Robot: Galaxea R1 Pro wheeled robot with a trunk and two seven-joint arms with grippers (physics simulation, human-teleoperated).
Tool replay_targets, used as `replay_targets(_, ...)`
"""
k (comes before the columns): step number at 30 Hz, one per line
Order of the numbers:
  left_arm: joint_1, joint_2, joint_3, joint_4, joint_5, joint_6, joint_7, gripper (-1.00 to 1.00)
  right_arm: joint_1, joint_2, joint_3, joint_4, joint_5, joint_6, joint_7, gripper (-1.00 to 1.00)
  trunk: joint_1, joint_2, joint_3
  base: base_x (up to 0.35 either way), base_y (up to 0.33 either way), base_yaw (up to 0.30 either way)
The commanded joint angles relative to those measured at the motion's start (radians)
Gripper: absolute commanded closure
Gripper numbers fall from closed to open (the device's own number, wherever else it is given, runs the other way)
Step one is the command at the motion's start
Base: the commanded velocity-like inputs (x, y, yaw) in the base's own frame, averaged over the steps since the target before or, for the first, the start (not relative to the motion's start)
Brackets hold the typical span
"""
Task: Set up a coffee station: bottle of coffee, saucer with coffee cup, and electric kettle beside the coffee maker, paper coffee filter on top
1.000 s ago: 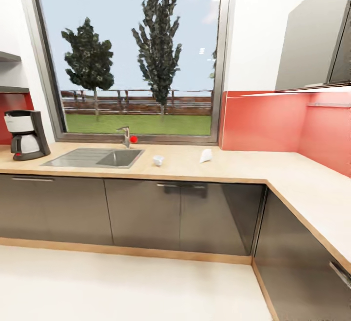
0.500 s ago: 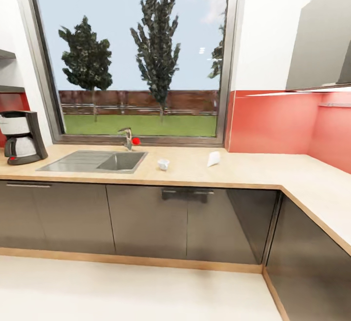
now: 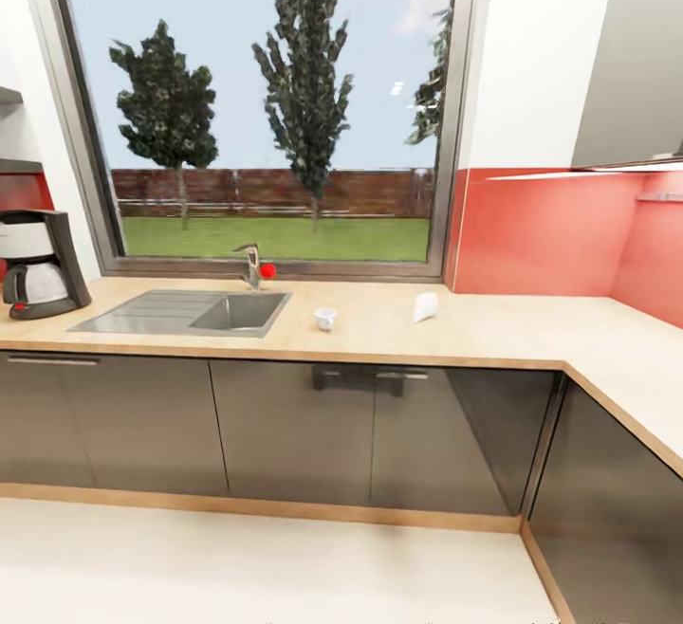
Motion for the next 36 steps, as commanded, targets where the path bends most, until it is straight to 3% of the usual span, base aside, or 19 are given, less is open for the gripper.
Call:
replay_targets(1,0.000,0.000,0.000,-0.001,-0.001,-0.002,0.000,-1.00,-0.001,0.000,0.000,0.003,-0.001,-0.004,0.000,-1.00,0.000,-0.001,-0.002,0.004,0.003,0.000)
replay_targets(36,0.000,0.000,0.000,-0.001,-0.001,-0.002,0.000,-1.00,-0.001,0.000,0.000,0.005,0.000,-0.005,0.000,-1.00,0.000,-0.001,-0.053,0.017,0.000,0.000)
